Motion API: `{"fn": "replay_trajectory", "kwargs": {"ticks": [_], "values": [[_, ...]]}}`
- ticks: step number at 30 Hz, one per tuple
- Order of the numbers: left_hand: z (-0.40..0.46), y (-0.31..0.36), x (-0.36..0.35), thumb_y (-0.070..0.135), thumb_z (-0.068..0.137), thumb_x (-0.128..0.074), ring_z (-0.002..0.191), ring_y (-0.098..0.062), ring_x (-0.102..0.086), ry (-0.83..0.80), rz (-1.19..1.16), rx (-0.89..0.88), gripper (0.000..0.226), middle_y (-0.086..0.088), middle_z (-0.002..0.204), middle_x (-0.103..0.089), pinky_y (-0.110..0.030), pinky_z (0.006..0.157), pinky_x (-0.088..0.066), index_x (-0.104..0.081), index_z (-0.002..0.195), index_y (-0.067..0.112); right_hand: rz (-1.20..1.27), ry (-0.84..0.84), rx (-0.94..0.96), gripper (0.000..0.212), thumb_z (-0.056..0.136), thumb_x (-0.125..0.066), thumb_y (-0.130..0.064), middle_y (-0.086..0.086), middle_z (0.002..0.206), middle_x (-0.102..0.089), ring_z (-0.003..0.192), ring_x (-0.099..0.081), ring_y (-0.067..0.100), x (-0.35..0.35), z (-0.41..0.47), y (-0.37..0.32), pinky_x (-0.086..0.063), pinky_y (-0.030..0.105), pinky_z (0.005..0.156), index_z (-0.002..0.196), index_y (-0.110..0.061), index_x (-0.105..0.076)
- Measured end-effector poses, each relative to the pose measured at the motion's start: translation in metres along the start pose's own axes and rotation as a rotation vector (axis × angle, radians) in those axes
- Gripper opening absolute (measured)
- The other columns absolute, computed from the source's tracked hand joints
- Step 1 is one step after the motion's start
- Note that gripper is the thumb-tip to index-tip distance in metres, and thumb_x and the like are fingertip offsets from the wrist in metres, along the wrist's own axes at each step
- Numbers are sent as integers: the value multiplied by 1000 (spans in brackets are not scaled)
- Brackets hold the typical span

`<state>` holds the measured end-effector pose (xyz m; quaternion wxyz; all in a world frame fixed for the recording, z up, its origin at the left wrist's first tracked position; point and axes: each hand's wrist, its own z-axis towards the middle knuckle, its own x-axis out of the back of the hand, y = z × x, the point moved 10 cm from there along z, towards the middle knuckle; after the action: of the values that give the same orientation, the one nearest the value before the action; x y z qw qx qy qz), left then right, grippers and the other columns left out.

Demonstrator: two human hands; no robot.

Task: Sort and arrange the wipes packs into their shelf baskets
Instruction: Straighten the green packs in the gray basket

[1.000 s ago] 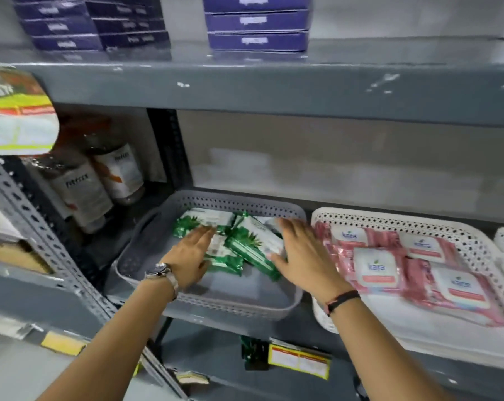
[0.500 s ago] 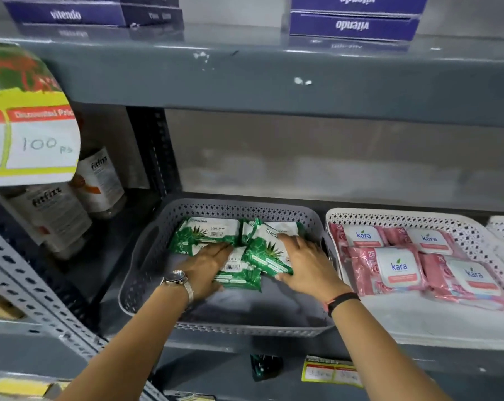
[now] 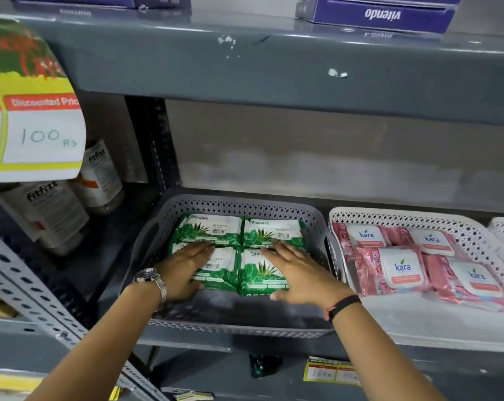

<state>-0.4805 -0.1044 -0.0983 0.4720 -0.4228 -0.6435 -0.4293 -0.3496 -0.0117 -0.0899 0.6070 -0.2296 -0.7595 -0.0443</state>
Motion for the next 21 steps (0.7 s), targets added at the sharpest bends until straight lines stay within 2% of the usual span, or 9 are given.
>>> {"fn": "replay_trajectory", "kwargs": {"ticks": [2,5,10,14,16,19,21], "values": [[0,1,-4,24,90,-55,142,-18,1,-16,20,0,77,-6,155,4,-26,114,-5,-1,144,13,-21,0,11,89,85,-60,-36,1,156,13,143,12,20,-3,1,-4,4,44,116,144,-26,6],[2,-1,-10,26,93,-50,141,-20,7,-46,51,6,75,-6,153,13,-32,116,-4,4,143,14,-37,3,-4,82,90,-52,-35,1,155,18,142,17,20,-11,0,-6,7,45,115,144,-23,9],[-1,-5,-25,24,96,-38,139,-18,18,-120,73,45,72,3,137,35,-38,114,5,18,141,16,-23,-78,-71,77,95,-40,-37,4,150,31,138,28,19,-25,1,-1,13,46,114,141,-20,19],[-2,-2,-26,40,97,-30,138,-17,20,-172,66,68,69,1,147,29,-39,114,7,19,141,16,12,-127,-103,78,94,-37,-44,5,148,35,137,31,20,-29,3,-1,15,48,113,140,-20,22],[-2,0,-20,45,97,-28,140,-16,15,-180,-1,74,66,2,147,26,-39,114,3,12,142,17,42,-150,-109,79,92,-35,-52,3,148,34,136,31,19,-28,3,0,17,48,112,141,-22,20],[7,0,13,39,98,-30,141,-17,-7,24,-109,91,52,0,155,-1,-37,114,-17,-12,143,21,96,-48,-110,70,93,-24,-54,3,151,26,138,26,19,-9,11,-1,18,49,110,142,-22,15],[15,0,28,35,99,-29,141,-18,-9,140,-100,117,49,-2,155,-7,-37,114,-19,-14,143,19,87,88,-129,61,96,-18,-48,8,154,17,141,18,22,11,20,0,13,50,111,143,-18,8]]}}
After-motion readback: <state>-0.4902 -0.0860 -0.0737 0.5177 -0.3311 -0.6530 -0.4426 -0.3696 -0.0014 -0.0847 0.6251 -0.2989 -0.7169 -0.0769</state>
